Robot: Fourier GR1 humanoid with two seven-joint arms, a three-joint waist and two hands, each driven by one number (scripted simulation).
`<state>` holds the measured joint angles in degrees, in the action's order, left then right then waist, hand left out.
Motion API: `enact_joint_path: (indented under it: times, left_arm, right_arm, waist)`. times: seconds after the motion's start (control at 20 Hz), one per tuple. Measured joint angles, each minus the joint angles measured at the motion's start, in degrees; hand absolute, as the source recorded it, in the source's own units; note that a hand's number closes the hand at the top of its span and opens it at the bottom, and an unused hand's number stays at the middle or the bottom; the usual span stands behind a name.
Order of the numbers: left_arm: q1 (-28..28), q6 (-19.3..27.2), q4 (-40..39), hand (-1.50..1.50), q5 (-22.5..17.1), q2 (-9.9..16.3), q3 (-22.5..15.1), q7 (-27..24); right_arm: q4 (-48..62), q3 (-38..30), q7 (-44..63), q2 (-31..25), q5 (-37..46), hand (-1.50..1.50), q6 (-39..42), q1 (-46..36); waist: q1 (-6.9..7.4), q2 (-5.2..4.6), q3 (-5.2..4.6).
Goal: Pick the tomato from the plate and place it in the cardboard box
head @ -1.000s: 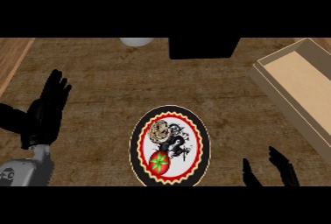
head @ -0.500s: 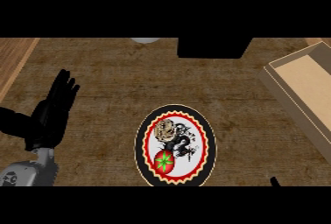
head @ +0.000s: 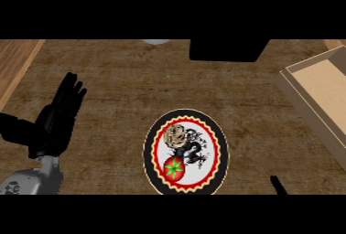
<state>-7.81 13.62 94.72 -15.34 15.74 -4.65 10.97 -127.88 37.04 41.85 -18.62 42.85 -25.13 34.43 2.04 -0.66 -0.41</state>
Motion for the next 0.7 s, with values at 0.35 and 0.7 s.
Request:
enact_joint_path:
  times: [0.35, 0.7]
  left_arm:
    - [-0.1, -0.1, -0.9, 0.00, 0.6, -0.5, 0.7, -0.1]
    - [0.9, -0.3, -0.3, 0.00, 1.0, -1.2, 1.1, -0.1]
  right_arm:
    - [0.7, 5.6, 18.1, 13.1, 10.5, -1.50, 13.1, -16.8]
    - [2.7, 7.3, 22.7, 12.4, 10.6, -1.50, 15.3, -22.2]
  waist:
    - [-0.84, 0.34, 0.20]
    - [-1.45, 0.56, 0.31]
